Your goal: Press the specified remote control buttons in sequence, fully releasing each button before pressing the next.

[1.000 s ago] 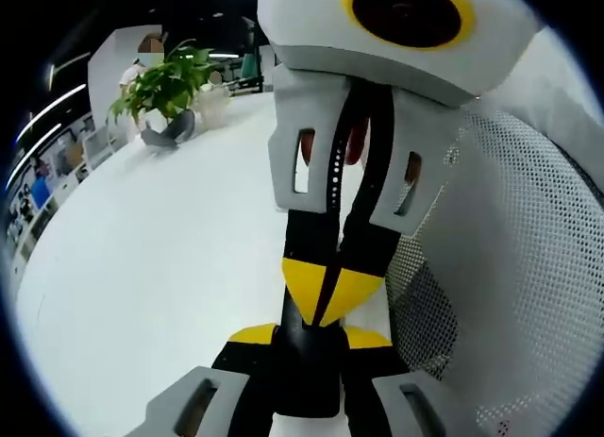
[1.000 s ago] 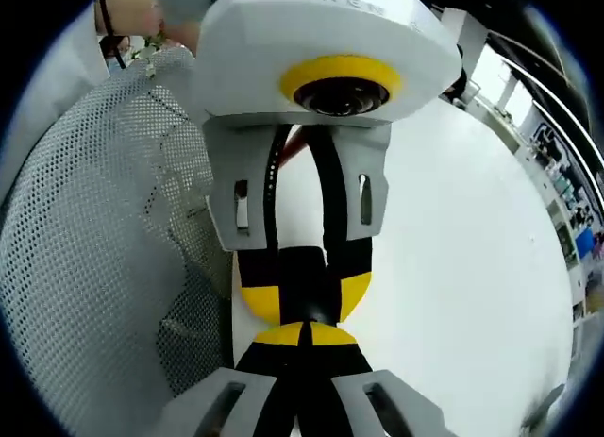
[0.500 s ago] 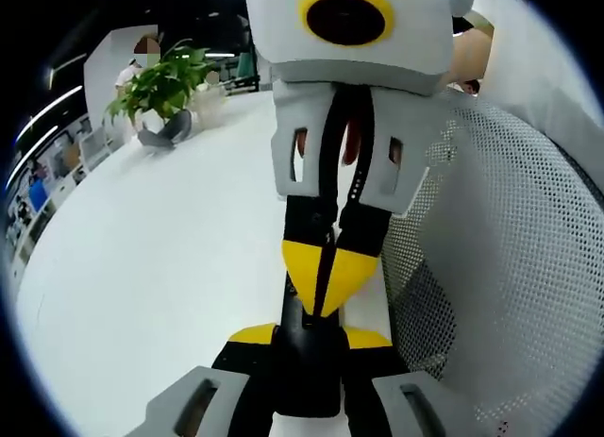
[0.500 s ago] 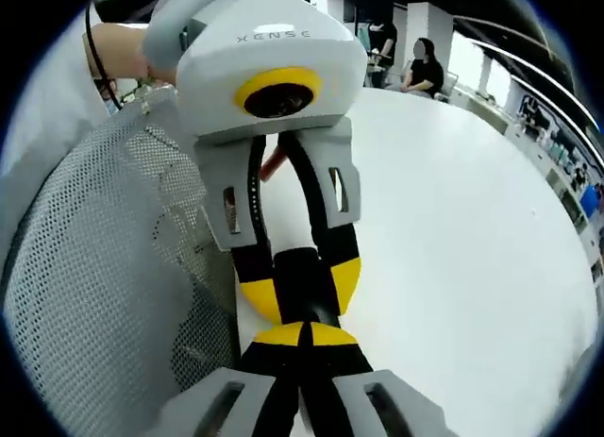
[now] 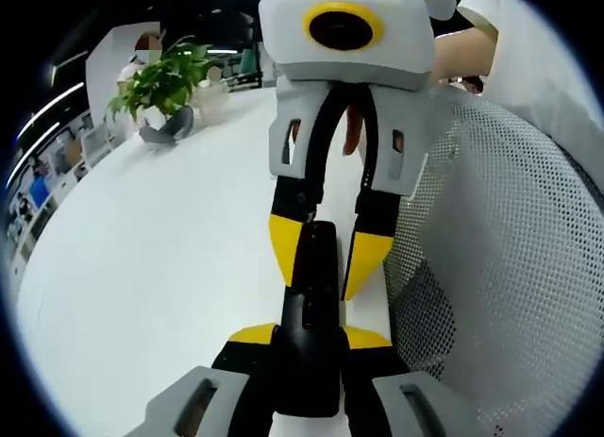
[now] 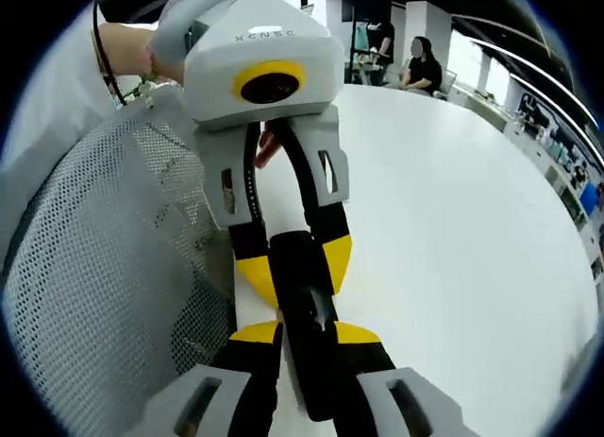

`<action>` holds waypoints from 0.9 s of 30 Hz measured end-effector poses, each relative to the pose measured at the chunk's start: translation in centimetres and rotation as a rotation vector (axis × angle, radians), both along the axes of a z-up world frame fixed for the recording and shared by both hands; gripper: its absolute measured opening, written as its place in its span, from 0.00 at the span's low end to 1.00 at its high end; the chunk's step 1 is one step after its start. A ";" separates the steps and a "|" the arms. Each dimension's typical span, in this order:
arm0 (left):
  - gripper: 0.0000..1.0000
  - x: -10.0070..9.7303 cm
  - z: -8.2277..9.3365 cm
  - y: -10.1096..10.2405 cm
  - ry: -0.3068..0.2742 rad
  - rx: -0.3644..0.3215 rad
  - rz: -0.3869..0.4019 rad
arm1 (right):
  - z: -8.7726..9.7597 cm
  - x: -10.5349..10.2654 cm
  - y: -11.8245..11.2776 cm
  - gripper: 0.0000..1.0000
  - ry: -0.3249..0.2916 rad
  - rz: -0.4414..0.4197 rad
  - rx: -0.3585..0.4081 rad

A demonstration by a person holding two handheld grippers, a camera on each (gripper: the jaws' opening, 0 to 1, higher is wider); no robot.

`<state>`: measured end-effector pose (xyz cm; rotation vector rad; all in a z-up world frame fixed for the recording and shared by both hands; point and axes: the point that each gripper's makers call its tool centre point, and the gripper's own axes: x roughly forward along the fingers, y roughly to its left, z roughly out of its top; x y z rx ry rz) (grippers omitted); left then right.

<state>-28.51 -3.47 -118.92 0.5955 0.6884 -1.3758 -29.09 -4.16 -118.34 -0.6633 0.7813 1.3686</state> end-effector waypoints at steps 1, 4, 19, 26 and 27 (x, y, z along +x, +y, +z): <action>0.25 0.0 0.0 0.0 -0.001 0.002 -0.001 | 0.0 0.0 0.0 0.17 -0.007 0.011 -0.004; 0.25 0.0 0.0 0.1 0.000 0.005 0.000 | 0.0 0.1 0.0 0.17 -0.005 0.020 -0.005; 0.25 0.0 0.0 0.0 0.013 -0.027 0.044 | -1.2 0.4 0.0 0.23 -0.034 0.057 -0.039; 0.27 0.5 0.4 0.2 0.129 -0.072 0.157 | -1.2 0.5 0.1 0.23 -0.016 0.035 -0.021; 0.27 0.5 0.4 0.4 0.121 -0.070 0.155 | -1.2 0.6 0.2 0.23 -0.013 0.028 -0.017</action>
